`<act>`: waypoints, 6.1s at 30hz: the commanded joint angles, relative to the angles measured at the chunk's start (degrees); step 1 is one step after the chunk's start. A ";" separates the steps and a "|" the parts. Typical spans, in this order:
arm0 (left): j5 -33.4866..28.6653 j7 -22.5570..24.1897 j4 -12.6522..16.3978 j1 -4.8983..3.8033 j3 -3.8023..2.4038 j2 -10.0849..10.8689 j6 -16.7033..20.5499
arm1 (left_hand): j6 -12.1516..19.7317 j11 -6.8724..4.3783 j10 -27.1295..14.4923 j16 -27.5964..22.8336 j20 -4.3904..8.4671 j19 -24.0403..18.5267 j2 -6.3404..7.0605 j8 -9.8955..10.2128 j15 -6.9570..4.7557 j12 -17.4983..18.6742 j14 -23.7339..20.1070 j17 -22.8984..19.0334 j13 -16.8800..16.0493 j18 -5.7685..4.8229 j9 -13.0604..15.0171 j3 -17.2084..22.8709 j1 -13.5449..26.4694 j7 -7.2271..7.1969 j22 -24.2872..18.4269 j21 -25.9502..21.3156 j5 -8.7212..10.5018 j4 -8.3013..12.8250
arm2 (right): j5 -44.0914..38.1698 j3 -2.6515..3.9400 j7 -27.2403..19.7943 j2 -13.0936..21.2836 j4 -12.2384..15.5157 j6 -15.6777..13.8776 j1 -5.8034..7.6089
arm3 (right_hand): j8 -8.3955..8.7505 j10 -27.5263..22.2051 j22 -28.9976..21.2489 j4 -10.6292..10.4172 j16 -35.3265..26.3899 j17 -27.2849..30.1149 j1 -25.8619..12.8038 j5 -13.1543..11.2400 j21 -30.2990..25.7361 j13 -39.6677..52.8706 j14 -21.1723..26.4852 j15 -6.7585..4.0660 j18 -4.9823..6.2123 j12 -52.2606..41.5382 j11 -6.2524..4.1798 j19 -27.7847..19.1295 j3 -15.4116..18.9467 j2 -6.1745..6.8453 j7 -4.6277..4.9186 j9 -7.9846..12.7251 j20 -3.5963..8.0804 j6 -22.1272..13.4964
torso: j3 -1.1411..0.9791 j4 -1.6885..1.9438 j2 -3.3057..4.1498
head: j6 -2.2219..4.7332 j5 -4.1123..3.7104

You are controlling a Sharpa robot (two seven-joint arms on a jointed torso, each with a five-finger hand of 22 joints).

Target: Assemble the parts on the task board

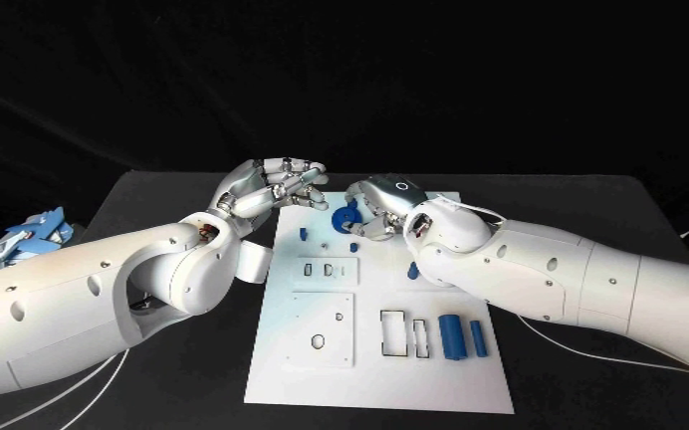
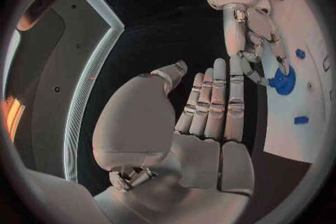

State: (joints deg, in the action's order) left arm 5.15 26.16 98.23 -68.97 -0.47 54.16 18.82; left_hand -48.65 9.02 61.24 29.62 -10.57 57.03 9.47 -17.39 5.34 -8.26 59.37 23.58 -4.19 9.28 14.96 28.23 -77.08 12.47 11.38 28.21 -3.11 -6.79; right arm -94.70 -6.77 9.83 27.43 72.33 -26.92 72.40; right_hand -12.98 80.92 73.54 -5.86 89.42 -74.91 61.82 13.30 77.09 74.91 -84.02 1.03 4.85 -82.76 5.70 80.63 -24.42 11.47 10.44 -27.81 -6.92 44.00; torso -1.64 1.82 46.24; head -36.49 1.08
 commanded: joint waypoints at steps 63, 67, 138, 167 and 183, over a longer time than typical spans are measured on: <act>-0.04 0.19 -2.91 0.01 0.00 0.67 -1.45 | 0.59 0.05 -0.32 0.65 -0.06 -0.73 -0.36 0.26 0.04 0.59 -0.68 0.31 -0.10 1.00 0.20 0.20 -0.31 0.37 0.24 0.49 -0.08 0.61 | 37.18 0.19 -15.72 27.40 8.89 9.29 3.89 | 7.39 -2.61 1.49 11.58 0.13 -13.63 10.20 -4.07 -1.13 1.30 -5.63 -0.28 -0.88 2.76 -0.59 -0.22 -7.59 -1.26 -0.37 3.17 0.49 4.09 | -2.00 -3.24 -1.73 | 0.08 -1.02; -0.04 0.19 -2.98 0.01 0.00 0.55 -1.50 | 0.59 0.05 -0.32 0.65 -0.06 -0.73 -0.36 0.26 0.04 0.59 -0.68 0.31 -0.10 1.00 0.20 0.20 -0.31 0.37 0.24 0.49 -0.08 0.61 | 36.43 0.16 -14.99 26.06 7.69 8.01 3.49 | 7.82 -2.69 1.50 10.89 0.17 -13.76 9.66 -4.82 -1.23 1.31 -5.66 -0.03 -0.85 2.69 -0.37 -0.16 -5.88 -0.97 -0.19 3.39 0.14 3.42 | -1.89 -3.19 -1.66 | -0.05 -0.92; -0.04 -0.05 -3.31 0.02 0.00 0.29 -1.80 | 0.59 0.05 -0.32 0.65 -0.06 -0.73 -0.36 0.26 0.04 0.59 -0.68 0.31 -0.10 1.00 0.20 0.20 -0.31 0.37 0.24 0.49 -0.08 0.61 | 30.81 0.03 -14.87 19.07 2.00 6.16 -0.25 | 5.34 -1.33 2.21 8.31 0.35 -14.33 9.99 -5.62 -1.00 2.66 -5.79 -0.02 -0.96 1.44 -0.44 0.45 -3.19 -3.59 -0.27 2.96 -0.01 7.93 | -2.13 -3.42 -1.64 | -1.53 0.25; -0.04 -0.27 -3.49 0.02 0.00 0.32 -1.87 | 0.59 0.05 -0.32 0.65 -0.06 -0.73 -0.36 0.26 0.04 0.59 -0.68 0.31 -0.10 1.00 0.20 0.20 -0.31 0.37 0.24 0.49 -0.08 0.61 | 31.45 0.09 -14.79 19.57 4.32 1.88 -0.22 | 1.51 -0.11 3.21 6.96 0.53 -14.91 11.32 -7.75 -0.43 3.67 -5.93 -1.57 -1.15 0.75 -2.27 1.11 -4.77 -7.71 -2.35 2.01 1.38 11.79 | -2.19 -3.42 -1.71 | -1.63 0.32; -0.04 -0.20 -4.78 0.01 0.01 0.46 -1.68 | 0.67 0.09 -0.24 0.95 -0.08 -1.06 -0.37 0.26 0.07 0.83 -0.93 0.59 -0.14 0.99 0.38 0.31 -0.26 0.42 0.49 0.99 -0.07 0.84 | 29.19 0.28 -9.81 19.59 16.18 -1.81 0.85 | 1.03 -0.09 3.09 6.47 0.55 -14.97 11.04 -7.10 -0.62 3.62 -5.95 -1.69 -1.11 0.82 -2.39 1.07 -5.12 -8.44 -2.49 1.83 1.52 11.75 | -1.94 -3.48 -1.96 | -1.25 0.94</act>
State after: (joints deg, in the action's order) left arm 5.15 25.57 93.52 -68.93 -0.44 54.65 18.06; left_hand -48.44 9.01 61.24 30.37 -10.77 56.39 9.47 -17.39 5.34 -7.63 58.97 24.12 -4.28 9.28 15.29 28.55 -77.08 12.27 11.82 29.08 -3.11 -6.15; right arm -63.93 -6.52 -2.29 47.23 88.01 -26.90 73.18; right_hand -11.22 80.87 74.93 0.72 89.76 -74.93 72.77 6.01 76.49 74.94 -84.13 -0.33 4.85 -81.67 3.79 81.65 -29.42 3.53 8.22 -25.67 -5.63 55.40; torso -3.68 -1.64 44.37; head -37.77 1.83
